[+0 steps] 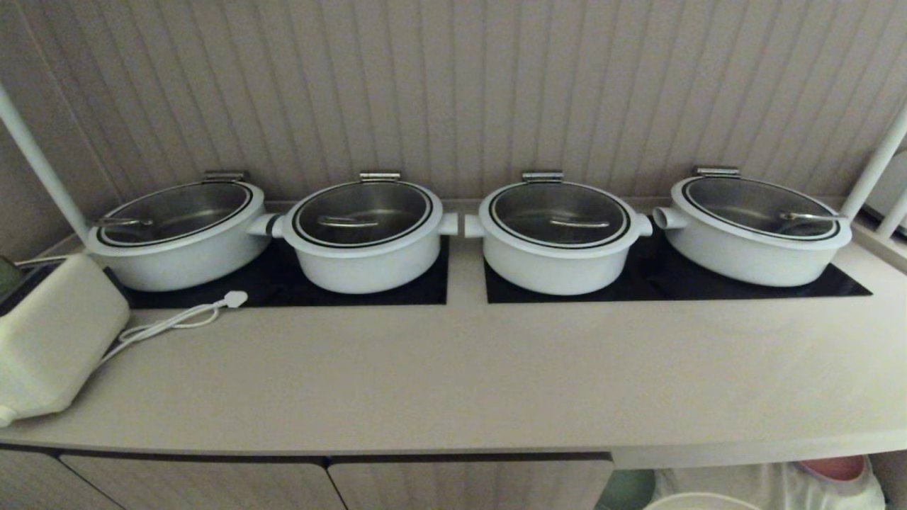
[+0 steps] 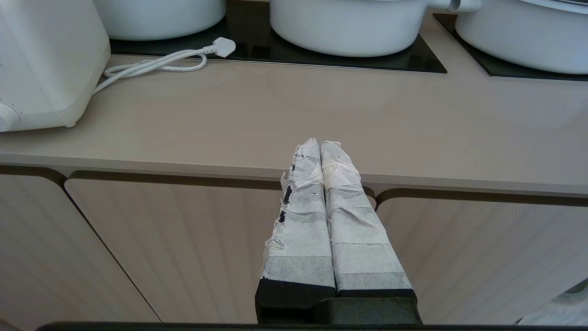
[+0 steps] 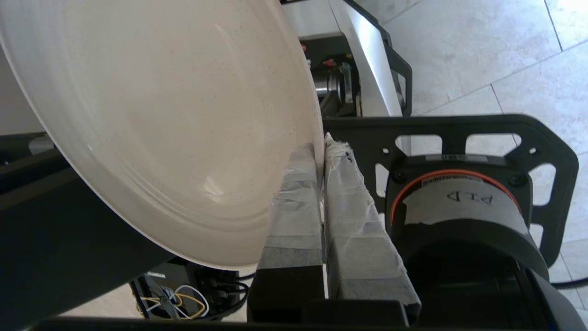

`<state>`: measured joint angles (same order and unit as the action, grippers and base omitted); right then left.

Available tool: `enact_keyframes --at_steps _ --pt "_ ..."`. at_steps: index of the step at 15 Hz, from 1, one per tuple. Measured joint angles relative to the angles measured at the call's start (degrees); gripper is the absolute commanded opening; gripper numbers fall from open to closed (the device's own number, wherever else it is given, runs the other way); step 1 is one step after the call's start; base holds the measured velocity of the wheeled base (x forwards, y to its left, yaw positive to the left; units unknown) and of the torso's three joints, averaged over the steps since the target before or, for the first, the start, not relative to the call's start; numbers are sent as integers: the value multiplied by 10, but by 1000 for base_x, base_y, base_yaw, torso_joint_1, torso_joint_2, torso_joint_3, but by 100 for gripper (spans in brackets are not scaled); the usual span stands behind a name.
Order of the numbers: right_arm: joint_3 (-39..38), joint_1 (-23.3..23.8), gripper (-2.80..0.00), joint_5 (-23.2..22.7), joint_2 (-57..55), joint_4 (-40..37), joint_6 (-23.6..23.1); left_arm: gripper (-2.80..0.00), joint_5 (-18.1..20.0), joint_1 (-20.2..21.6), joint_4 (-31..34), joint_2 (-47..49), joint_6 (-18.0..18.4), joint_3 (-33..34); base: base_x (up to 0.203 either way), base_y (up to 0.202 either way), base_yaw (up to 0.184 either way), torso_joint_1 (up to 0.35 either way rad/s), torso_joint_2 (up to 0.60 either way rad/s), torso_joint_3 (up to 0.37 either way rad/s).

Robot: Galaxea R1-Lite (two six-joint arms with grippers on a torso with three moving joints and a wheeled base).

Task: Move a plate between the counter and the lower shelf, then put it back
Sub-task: Put the plate in the cupboard

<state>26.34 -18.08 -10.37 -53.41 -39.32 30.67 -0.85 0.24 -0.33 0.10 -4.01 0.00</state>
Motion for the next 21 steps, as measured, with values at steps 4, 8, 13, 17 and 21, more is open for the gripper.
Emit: enact_keyframes --at_steps 4,8,13,17,21 --pt "-1 0 -280 0 5 -4 0 -280 0 0 0 0 0 0 0 0 0 0 0 0" --pt "-1 0 -280 0 6 -4 7 -280 0 0 0 0 1 0 0 0 0 0 0 0" --pt "0 -1 -280 1 7 -4 19 -280 0 0 0 0 1 0 0 0 0 0 0 0" --pt "-1 -2 -280 1 8 -4 19 -280 0 0 0 0 1 0 0 0 0 0 0 0" --pt "-4 -2 -280 1 8 -13 18 -280 0 0 0 0 1 0 0 0 0 0 0 0"
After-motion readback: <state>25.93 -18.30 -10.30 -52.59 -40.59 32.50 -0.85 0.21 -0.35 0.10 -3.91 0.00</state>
